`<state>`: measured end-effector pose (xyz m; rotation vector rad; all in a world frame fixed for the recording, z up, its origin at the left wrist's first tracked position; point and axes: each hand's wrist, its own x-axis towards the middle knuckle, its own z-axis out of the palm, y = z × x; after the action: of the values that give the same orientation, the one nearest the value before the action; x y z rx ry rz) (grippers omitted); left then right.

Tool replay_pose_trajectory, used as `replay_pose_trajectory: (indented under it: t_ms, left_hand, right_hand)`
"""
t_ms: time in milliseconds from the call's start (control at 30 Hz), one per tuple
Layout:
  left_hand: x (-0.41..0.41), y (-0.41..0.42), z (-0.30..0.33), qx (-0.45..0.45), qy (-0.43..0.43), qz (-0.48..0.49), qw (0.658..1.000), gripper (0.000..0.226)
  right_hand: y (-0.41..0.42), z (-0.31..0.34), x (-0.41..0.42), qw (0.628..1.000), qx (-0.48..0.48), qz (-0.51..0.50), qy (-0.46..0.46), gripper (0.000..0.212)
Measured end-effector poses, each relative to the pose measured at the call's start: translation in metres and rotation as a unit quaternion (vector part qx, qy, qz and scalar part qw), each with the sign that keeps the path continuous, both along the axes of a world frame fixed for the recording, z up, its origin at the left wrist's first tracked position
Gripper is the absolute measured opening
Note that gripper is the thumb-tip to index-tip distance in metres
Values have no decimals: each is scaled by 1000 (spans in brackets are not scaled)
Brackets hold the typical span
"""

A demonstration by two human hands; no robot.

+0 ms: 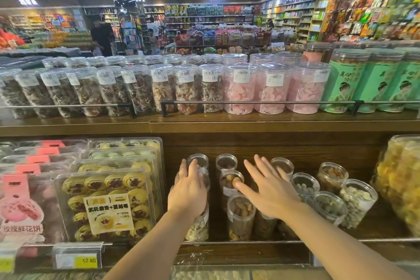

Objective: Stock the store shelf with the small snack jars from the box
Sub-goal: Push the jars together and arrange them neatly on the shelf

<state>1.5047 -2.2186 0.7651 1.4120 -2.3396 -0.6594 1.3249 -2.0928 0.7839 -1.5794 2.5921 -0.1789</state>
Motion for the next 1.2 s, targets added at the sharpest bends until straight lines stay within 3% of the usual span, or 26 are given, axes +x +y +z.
replay_pose_trajectory:
  t_ms: [133, 333, 500, 667, 933, 1067, 1200]
  left_hand:
    - [1, -2, 1, 33, 1, -3, 999, 54]
    - [-1, -14, 10, 156, 21, 62, 986, 58]
    - [4, -17, 26, 196, 73, 86, 974, 65]
    - [18, -9, 32, 193, 85, 71, 975, 99]
    - [23, -6, 42, 139, 86, 75, 984, 74]
    - [37, 1, 39, 49, 18, 39, 998, 71]
    - [60, 18, 39, 90, -30, 18, 995, 77]
  right_hand:
    - [-1, -10, -5, 999, 49, 7, 7, 86]
    - [0, -7, -4, 999, 50, 5, 15, 89]
    - [0, -7, -3, 999, 49, 3, 6, 89]
    - [-1, -7, -2, 999, 47, 1, 9, 89]
    - [-1, -8, -2, 999, 44, -8, 15, 91]
    - [-1, -8, -2, 999, 48, -11, 13, 91]
    - [-1, -8, -2, 999, 50, -9, 9, 91]
